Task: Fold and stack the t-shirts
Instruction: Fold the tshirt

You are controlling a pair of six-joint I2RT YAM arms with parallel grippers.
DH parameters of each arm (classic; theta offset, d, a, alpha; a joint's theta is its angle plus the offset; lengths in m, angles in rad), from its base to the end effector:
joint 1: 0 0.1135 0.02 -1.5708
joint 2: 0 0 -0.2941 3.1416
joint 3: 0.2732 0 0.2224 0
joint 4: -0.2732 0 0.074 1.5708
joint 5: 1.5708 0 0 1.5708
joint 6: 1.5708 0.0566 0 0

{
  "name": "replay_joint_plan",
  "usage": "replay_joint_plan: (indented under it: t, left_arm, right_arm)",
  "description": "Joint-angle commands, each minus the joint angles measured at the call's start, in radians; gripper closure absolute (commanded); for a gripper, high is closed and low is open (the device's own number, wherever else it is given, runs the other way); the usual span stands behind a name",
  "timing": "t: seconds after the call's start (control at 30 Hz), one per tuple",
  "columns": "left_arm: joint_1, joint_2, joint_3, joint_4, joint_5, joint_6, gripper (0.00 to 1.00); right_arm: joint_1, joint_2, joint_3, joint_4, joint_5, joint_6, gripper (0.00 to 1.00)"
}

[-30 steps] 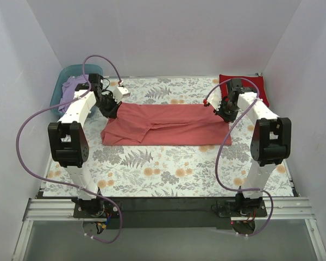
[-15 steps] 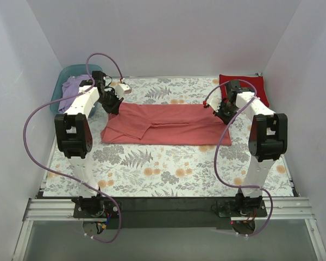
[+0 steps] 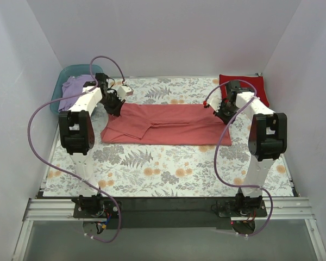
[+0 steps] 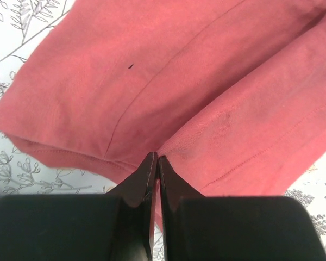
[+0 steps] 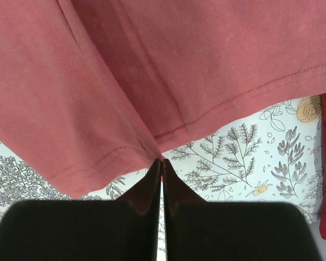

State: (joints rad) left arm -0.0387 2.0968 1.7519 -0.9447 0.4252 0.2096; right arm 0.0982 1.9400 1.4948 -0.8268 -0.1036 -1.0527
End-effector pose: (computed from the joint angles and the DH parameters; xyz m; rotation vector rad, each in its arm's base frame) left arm 0.4231 -0.0397 0.2313 0.4276 2.7420 -0.5631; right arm 0.3812 0.0434 0.2252 -1.5577 2.3609 -0.0653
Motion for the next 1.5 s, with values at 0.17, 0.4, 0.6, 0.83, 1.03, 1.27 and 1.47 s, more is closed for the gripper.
replay_joint_plan:
  t: [0.17,0.4,0.6,0.83,1.03,1.27,1.47]
  left_arm:
    - [0.037,-0.033,0.132,-0.05,0.031,-0.184,0.59]
    - [0.213,-0.17,-0.052,-0.132,0.159,-0.286,0.53]
    - [0.252,-0.3,-0.343,-0.014,0.153,-0.325,0.51]
    - [0.252,-0.319,-0.497,0.09,0.144,-0.372,0.5]
    - [0.253,-0.29,-0.539,0.126,0.142,-0.371,0.5]
    - [0.252,-0.247,-0.551,0.113,0.136,-0.354,0.74]
    - [0.252,-0.291,-0.572,0.038,0.106,-0.337,1.0]
  right_arm:
    - [-0.037,-0.028,0.076,-0.009,0.003,0.09,0.44]
    - [-0.159,-0.096,0.058,-0.184,-0.174,0.279,0.42]
    - [-0.172,-0.115,-0.106,-0.18,-0.271,0.391,0.41]
    - [-0.172,-0.066,-0.182,-0.08,-0.232,0.454,0.39]
    - [-0.172,-0.032,-0.235,-0.025,-0.199,0.465,0.39]
    - [-0.172,-0.024,-0.26,-0.009,-0.165,0.458,0.69]
    - [-0.19,-0.107,-0.33,-0.018,-0.085,0.401,0.99]
